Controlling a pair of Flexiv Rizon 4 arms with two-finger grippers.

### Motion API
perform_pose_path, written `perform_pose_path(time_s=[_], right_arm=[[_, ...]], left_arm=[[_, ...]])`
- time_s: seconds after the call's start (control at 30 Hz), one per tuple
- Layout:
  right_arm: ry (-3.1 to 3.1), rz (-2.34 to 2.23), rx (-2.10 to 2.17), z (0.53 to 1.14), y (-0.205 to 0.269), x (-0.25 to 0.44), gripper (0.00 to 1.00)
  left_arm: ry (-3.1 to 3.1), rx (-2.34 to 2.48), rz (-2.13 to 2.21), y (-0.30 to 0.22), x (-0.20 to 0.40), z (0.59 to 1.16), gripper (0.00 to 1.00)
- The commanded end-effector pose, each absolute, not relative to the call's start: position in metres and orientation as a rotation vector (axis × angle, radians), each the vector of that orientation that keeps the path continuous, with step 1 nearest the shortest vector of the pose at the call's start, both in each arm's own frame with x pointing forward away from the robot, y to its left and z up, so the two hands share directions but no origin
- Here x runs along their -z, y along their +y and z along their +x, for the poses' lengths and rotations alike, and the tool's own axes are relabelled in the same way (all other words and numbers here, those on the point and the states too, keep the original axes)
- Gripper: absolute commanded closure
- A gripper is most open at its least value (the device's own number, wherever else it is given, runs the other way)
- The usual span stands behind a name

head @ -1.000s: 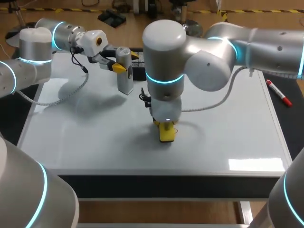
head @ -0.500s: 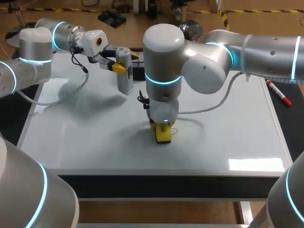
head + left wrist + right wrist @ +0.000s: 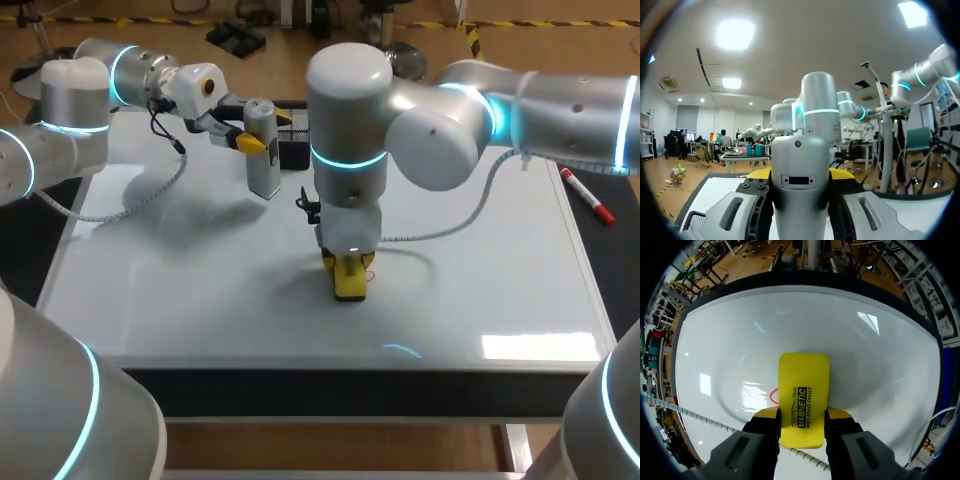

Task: Pick up the inspection probe, press it on each red-marked spot on the whiteboard one by one, put down the probe, pick up the eraser, and wipe off all the red marks.

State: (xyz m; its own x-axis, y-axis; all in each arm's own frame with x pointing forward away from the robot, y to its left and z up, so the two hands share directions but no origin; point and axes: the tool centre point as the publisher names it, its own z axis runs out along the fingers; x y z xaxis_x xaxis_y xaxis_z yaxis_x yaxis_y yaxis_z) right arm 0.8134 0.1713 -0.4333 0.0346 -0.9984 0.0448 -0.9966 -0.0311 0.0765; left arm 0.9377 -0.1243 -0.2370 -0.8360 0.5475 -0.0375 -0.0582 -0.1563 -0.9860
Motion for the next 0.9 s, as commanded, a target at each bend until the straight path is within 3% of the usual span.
perform_pose_path(time_s=[0.03,0.43,0.9], right_arm=[[-2.136,2.181,0.036,0.811,0.151,0.446,1.0],[-2.191,2.085,0.025,0.801,0.106,0.444,1.0],[-2.258,2.074,-0.05,0.799,0.098,0.401,1.0]], left_arm=[[-1.715,-2.042,-0.555,-0.124,0.236,0.939,1.0],[-1.715,-2.042,-0.555,-0.124,0.236,0.939,1.0],[-1.715,-2.042,-0.555,-0.124,0.236,0.939,1.0]])
